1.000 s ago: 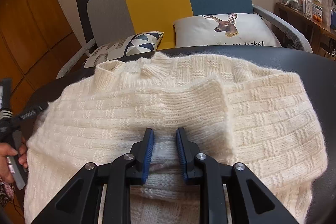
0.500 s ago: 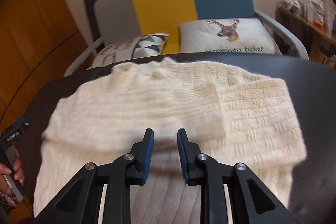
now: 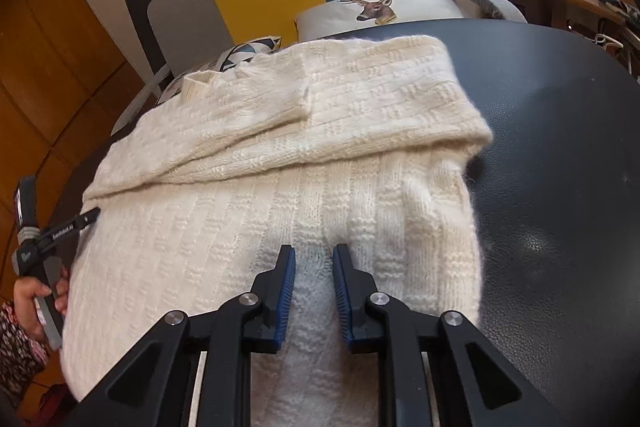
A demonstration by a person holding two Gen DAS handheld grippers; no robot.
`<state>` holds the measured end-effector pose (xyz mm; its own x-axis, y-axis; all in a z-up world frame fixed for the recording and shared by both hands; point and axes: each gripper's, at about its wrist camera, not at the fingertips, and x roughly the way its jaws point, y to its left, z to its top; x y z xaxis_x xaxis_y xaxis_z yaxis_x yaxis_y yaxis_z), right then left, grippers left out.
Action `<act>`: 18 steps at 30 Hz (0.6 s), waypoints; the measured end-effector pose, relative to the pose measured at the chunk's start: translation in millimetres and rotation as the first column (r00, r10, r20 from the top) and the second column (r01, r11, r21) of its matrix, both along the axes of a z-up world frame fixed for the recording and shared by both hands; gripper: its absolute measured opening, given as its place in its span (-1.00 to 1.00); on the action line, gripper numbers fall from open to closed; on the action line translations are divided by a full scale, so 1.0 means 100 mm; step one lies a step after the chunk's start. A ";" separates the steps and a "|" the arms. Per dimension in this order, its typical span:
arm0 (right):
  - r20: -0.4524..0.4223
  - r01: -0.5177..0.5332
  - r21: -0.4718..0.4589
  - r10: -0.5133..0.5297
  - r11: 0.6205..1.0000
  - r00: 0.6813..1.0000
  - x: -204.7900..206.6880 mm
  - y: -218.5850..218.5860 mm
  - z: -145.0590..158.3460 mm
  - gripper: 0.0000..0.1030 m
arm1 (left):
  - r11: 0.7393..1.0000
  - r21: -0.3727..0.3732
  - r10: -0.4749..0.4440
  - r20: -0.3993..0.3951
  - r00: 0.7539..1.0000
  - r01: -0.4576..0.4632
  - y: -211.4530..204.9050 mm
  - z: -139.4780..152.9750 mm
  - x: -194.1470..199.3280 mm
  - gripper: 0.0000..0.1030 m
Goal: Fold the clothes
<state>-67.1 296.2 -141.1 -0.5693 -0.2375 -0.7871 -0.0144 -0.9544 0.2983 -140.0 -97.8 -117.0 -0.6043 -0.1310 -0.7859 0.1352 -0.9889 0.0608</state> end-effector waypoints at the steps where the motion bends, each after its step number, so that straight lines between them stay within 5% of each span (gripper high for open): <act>1: -0.006 0.006 -0.006 -0.006 1.000 1.000 0.01 0.01 -0.01 -0.65 | 1.000 -0.026 -0.013 -0.002 1.000 0.013 0.03 0.00 -0.07 1.00; 6: -0.037 -0.015 -0.010 0.015 1.000 0.999 0.13 -0.04 0.10 -0.58 | 0.995 -0.076 -0.060 0.024 0.998 0.061 0.11 0.14 -0.18 0.98; 10: -0.036 -0.099 0.079 0.102 0.992 0.994 0.41 -0.21 0.19 -0.57 | 0.993 0.013 -0.114 -0.036 0.993 0.114 -0.01 0.37 0.20 0.96; 12: -0.024 -0.122 0.112 0.126 0.986 0.992 0.55 -0.26 0.18 -0.57 | 0.988 0.053 -0.143 -0.025 0.989 0.144 -0.03 0.38 0.44 0.96; 17: -0.036 -0.088 0.122 0.093 0.989 0.995 0.85 -0.10 0.01 -0.57 | 0.986 -0.021 -0.168 -0.017 0.986 0.167 -0.05 0.21 0.78 0.96; 18: -0.038 -0.066 0.114 0.070 0.991 0.997 0.86 -0.07 0.02 -0.56 | 0.986 0.011 -0.164 -0.016 0.986 0.164 -0.11 0.18 0.81 0.96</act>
<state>19.1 289.6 -138.6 -0.5877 -0.1879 -0.7870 0.0619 -0.9803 0.1877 -58.7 -108.4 -99.2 -0.6284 -0.0196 -0.7776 -0.0277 -0.9985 0.0475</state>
